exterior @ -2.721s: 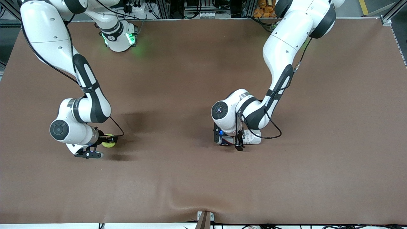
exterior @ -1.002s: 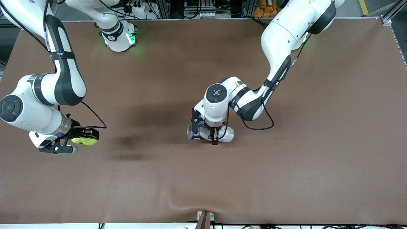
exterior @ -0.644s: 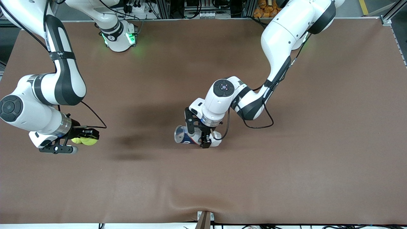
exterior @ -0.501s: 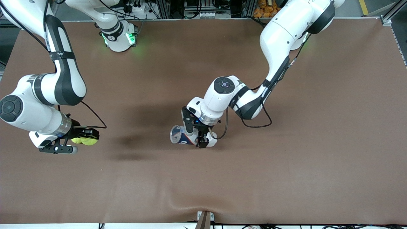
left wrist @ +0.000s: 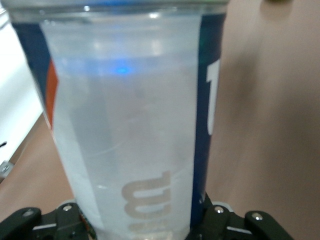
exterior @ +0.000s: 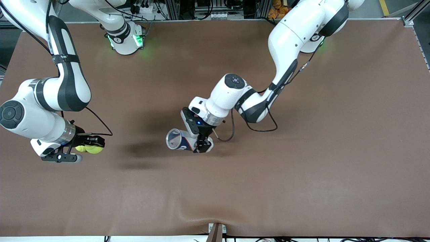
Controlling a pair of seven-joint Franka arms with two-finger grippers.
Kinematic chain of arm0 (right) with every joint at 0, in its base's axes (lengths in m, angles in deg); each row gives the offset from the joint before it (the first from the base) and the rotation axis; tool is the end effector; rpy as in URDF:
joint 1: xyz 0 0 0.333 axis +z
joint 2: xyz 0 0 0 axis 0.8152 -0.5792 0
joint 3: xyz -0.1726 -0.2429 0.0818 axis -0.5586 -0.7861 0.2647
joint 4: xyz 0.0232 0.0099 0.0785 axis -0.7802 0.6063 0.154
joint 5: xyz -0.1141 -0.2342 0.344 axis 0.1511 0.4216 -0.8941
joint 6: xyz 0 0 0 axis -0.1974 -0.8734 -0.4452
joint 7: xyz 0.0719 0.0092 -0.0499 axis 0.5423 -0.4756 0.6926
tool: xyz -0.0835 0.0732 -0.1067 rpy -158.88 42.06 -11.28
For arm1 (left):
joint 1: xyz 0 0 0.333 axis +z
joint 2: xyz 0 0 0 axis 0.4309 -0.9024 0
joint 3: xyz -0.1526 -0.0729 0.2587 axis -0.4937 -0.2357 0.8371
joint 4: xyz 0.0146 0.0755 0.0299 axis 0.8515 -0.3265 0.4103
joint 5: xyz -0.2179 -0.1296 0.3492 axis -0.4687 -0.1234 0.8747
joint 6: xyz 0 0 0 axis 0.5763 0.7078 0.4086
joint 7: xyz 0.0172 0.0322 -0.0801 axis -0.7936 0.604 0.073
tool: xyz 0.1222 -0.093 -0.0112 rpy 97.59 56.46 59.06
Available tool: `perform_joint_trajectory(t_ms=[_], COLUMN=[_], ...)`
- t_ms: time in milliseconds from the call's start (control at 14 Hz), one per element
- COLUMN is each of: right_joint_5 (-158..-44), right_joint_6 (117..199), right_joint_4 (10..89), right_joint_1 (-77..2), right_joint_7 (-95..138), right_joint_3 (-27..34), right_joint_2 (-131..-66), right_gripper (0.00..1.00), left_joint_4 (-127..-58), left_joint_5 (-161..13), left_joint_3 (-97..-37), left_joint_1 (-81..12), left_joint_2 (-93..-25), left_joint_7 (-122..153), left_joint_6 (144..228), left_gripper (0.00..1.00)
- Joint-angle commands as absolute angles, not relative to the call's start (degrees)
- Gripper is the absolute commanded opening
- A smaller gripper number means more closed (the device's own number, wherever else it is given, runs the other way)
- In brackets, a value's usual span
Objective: Insert tennis ball vertically with right arm
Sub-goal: 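Lift the tube upright with the left gripper, opening toward the right gripper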
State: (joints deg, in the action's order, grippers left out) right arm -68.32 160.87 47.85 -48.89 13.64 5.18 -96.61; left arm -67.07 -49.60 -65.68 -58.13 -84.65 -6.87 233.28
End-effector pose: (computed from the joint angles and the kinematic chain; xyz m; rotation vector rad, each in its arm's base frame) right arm 0.6881 0.0307 0.3008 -3.0955 0.0801 0.0187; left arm 0.5960 -0.6108 0.2407 2.2800 -1.5265 0.9777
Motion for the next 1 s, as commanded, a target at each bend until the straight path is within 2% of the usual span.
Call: perform_joint_trajectory(t_ms=[0, 286, 716, 931], right_joint_5=[-68.3, -68.3, -68.3, -68.3], right_joint_6=[160.49, 160.49, 160.4, 160.4], right_joint_4=[48.55, 48.55, 48.2, 48.02], right_joint_1=[-49.07, -48.89, -48.72, -48.45], right_joint_7=[13.61, 12.56, 12.47, 12.12], right_joint_3=[5.32, 5.32, 5.41, 5.59], right_joint_2=[-95.22, -95.4, -95.31, -95.4], right_gripper=[0.0, 0.0, 0.0, 0.0], left_joint_4=[-67.85, -68.12, -68.56, -69.25], left_joint_5=[-50.82, -51.43, -55.47, -57.75], left_joint_3=[-65.46, -65.46, -64.93, -64.93], left_joint_1=[-58.92, -59.36, -61.56, -61.56], left_joint_2=[-86.77, -91.87, -96.79, -97.41], left_joint_7=[-5.65, -5.65, -5.73, -5.73], left_joint_6=[243.51, 258.81, 272.09, 272.64], left_gripper=[0.73, 0.74, 0.74, 0.74])
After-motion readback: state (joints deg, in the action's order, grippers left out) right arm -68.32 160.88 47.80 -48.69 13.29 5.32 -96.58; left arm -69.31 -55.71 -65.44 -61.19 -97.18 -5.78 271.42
